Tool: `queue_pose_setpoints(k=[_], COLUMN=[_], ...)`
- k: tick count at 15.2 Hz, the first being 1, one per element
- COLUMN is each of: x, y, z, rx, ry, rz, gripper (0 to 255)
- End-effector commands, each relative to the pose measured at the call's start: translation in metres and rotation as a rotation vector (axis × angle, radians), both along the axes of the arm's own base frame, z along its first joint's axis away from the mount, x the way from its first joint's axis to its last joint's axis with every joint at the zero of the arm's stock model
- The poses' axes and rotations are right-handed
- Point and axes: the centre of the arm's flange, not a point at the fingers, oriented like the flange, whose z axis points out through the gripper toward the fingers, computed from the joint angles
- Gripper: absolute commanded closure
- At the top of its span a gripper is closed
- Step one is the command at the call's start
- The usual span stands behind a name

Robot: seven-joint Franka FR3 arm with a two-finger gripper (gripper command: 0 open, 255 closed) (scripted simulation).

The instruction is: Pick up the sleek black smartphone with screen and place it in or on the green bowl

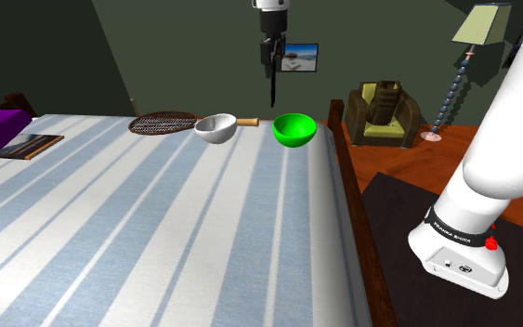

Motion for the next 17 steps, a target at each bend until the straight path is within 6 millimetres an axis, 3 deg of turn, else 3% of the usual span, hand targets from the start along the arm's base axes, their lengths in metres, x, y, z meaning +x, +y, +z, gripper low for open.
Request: queue_pose_setpoints(k=[1,7,17], x=[-0.006,-0.022,-0.022], y=[-0.027,-0.106,-0.106], z=[0.002,0.011,-0.042], rx=[0.0,0.0,0.0], ry=[0.0,0.0,0.0], rz=[0.001,0.001,0.001], gripper=[255,255,255])
